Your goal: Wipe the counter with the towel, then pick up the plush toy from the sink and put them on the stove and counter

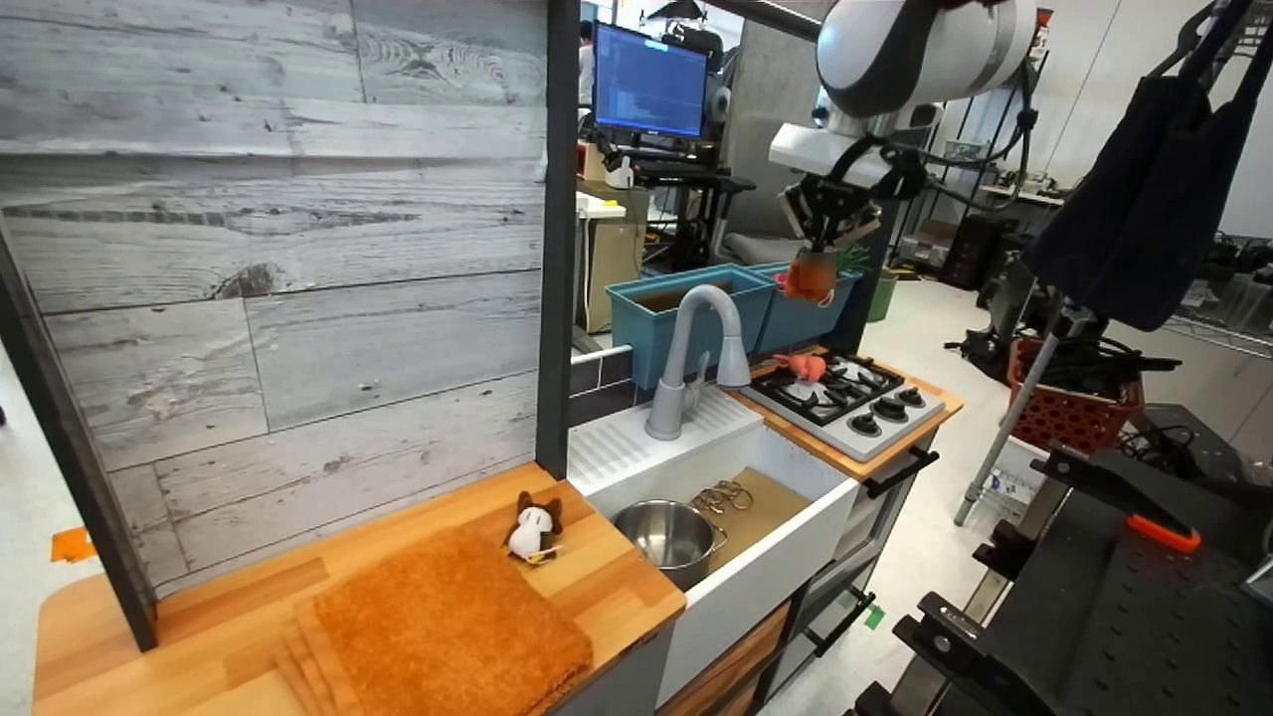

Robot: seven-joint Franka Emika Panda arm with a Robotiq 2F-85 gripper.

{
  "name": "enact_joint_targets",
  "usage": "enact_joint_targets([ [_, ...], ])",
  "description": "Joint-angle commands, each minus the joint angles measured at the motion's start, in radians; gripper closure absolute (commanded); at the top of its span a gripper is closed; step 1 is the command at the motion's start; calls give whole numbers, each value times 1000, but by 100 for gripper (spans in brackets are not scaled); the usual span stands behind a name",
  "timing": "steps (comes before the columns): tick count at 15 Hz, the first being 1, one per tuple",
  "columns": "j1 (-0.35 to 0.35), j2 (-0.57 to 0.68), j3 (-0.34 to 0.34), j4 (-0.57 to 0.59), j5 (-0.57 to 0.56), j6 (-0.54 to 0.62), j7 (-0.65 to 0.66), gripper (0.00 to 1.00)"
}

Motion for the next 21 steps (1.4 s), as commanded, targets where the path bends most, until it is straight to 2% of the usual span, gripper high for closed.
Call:
enact_joint_targets([
  [1,-62,109,4,132,25,-102,123,100],
  [8,-224,214,52,304,62,-244,226,100],
  [18,-295,273,98,437,100,-263,369,100],
  [19,-297,275,102,442,101,-262,376,73],
  [21,-301,275,109,446,102,-267,384,65],
])
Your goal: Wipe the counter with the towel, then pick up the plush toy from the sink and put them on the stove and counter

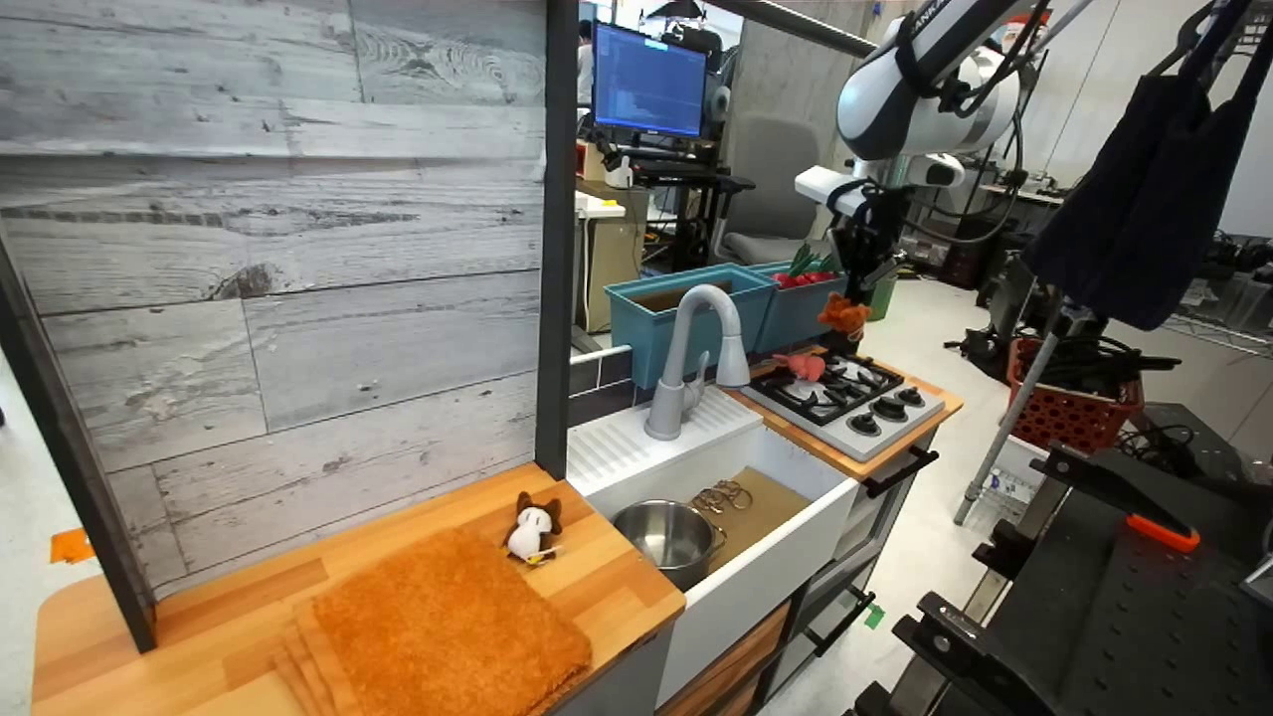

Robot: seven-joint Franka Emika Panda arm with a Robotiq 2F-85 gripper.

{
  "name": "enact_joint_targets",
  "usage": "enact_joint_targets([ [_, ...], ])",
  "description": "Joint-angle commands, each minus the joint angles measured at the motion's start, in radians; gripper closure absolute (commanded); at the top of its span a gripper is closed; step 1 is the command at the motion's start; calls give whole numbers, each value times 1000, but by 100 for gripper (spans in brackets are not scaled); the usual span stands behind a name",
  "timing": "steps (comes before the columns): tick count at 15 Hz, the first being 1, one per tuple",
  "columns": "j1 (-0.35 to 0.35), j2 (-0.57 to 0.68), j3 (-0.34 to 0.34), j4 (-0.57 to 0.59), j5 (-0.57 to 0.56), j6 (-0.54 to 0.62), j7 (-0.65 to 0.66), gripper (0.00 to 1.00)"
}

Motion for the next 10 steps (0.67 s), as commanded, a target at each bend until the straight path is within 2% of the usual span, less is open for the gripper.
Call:
enact_joint_targets([
  [1,-31,21,36,56,23,-33,8,57],
  [3,-36,5,59,39,27,-34,-15,42],
  [5,-62,-35,132,3,50,-65,-117,28],
  [8,-15,-125,164,-123,40,-85,-221,6],
  [10,10,-188,192,-212,43,-83,-292,0],
])
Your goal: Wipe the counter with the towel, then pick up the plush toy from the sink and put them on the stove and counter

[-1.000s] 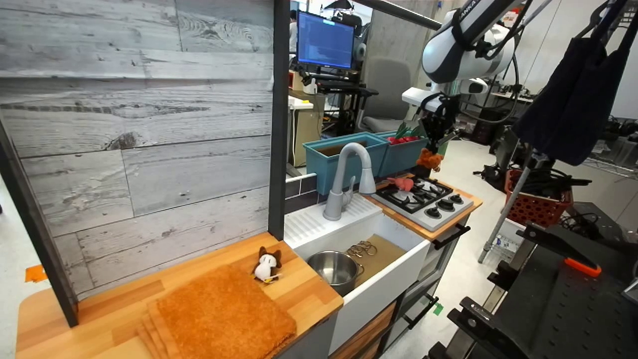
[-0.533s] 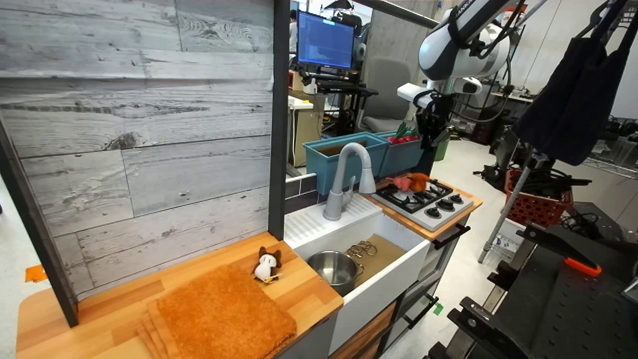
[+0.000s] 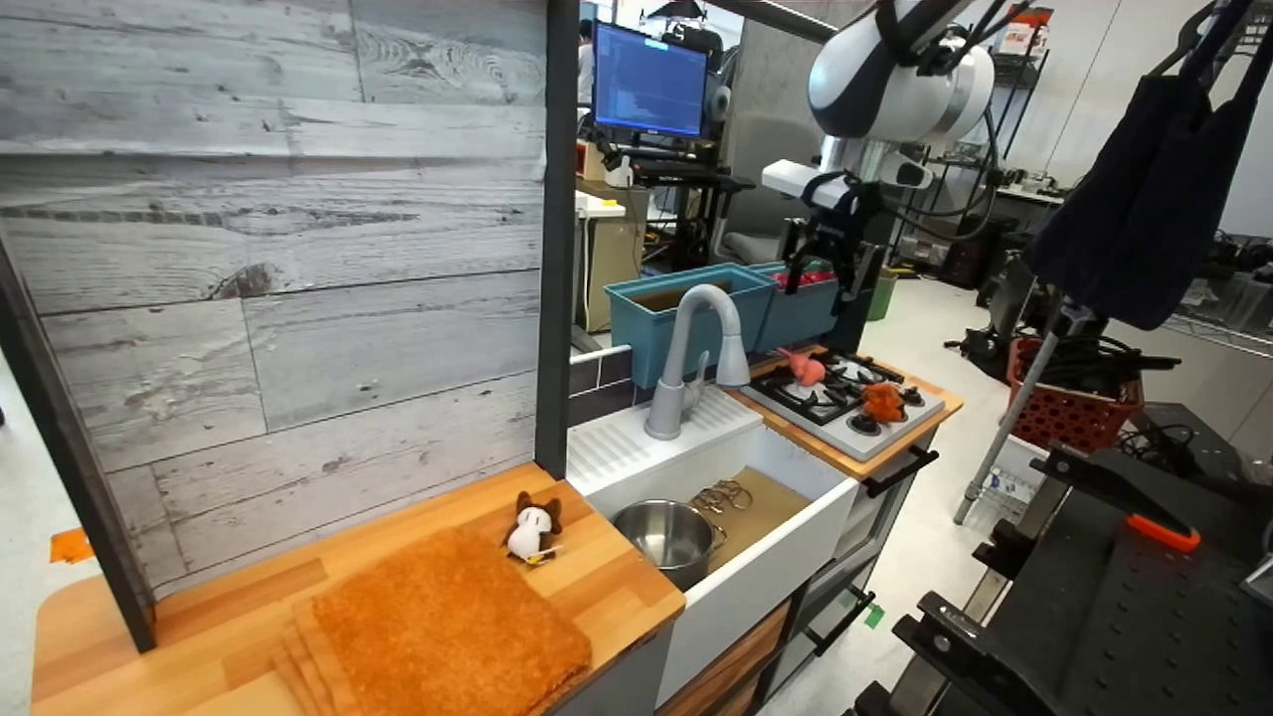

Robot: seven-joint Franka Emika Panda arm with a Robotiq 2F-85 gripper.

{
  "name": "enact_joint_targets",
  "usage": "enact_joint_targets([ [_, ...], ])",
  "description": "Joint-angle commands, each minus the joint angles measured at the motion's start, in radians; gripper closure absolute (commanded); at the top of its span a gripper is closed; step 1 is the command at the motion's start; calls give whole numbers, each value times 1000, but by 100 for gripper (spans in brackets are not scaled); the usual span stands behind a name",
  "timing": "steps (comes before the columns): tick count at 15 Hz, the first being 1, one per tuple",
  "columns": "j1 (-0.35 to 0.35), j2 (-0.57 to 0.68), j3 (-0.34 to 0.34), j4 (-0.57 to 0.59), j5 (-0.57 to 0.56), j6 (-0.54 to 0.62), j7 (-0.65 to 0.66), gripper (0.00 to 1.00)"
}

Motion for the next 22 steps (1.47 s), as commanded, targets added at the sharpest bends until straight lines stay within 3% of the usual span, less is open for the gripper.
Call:
enact_joint_targets([
  [1,38,-165,53,-205,21,-24,-148,0],
  [7,107,-405,100,-457,22,-81,-388,0],
  [13,178,-637,105,-587,-21,-377,-563,0],
  [14,178,-545,88,-524,3,-303,-517,0],
  [22,184,-547,82,-535,2,-313,-518,0],
])
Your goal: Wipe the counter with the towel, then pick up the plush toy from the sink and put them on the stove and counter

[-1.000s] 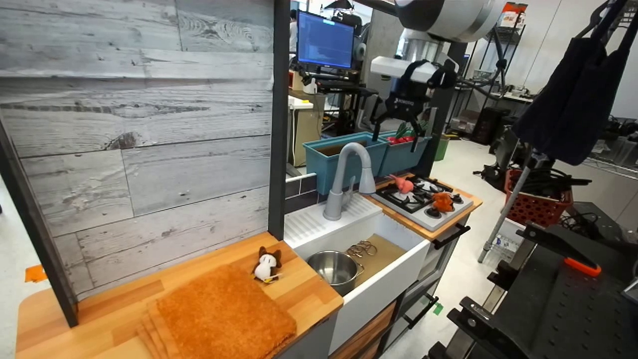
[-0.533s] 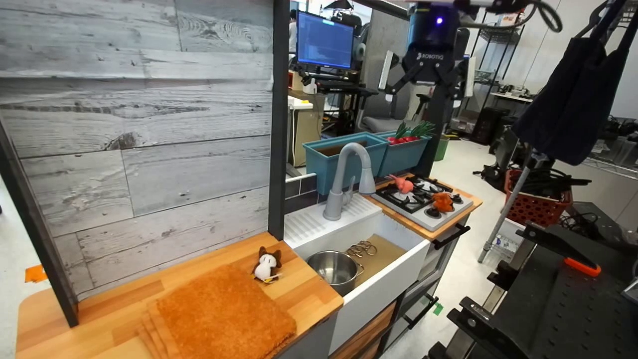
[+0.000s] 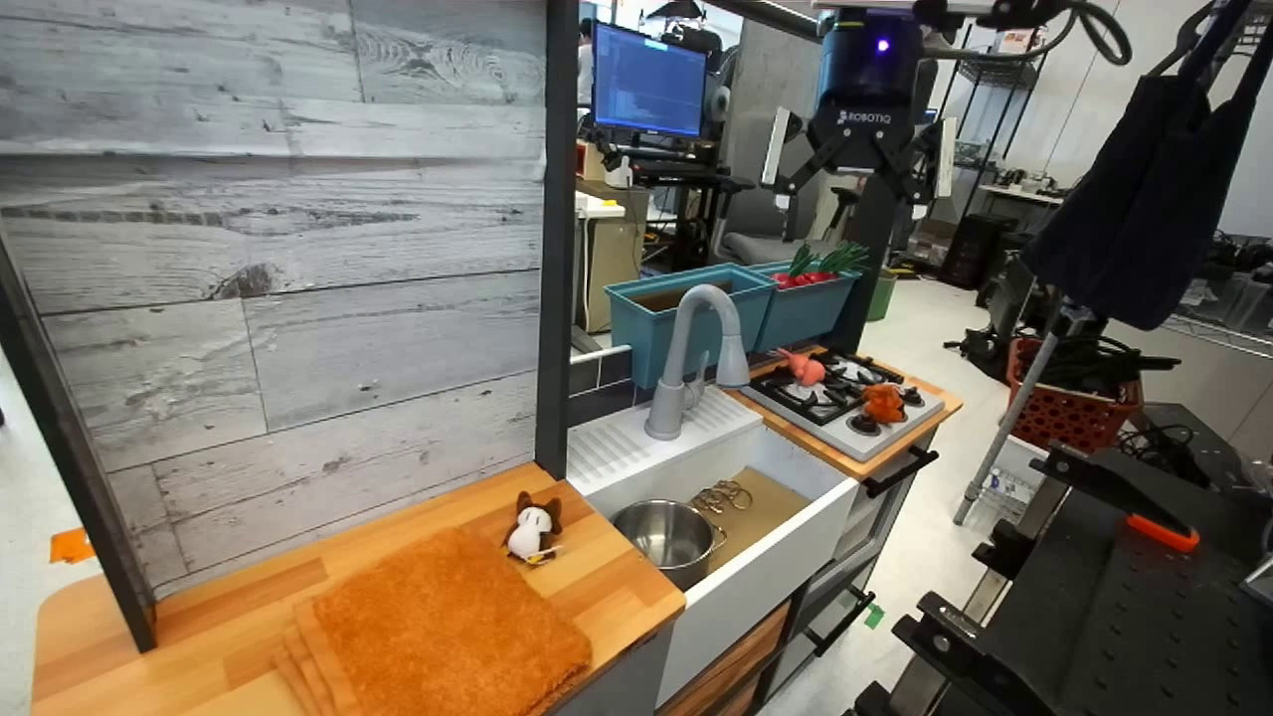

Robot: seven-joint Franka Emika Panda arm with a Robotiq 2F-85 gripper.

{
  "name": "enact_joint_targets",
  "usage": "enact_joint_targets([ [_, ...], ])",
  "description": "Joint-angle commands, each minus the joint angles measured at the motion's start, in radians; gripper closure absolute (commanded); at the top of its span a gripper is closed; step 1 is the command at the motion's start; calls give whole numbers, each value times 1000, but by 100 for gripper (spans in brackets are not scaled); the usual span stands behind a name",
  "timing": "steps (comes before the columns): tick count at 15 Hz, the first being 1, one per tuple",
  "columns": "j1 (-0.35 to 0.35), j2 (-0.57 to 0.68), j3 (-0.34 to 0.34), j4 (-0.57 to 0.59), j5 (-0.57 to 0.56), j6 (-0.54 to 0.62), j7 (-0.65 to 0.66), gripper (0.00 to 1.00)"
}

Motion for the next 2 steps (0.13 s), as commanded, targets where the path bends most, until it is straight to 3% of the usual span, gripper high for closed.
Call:
enact_joint_targets([
  [1,12,1,-13,2,6,-2,-4,0],
  [2,12,1,-13,3,6,-2,-4,0],
])
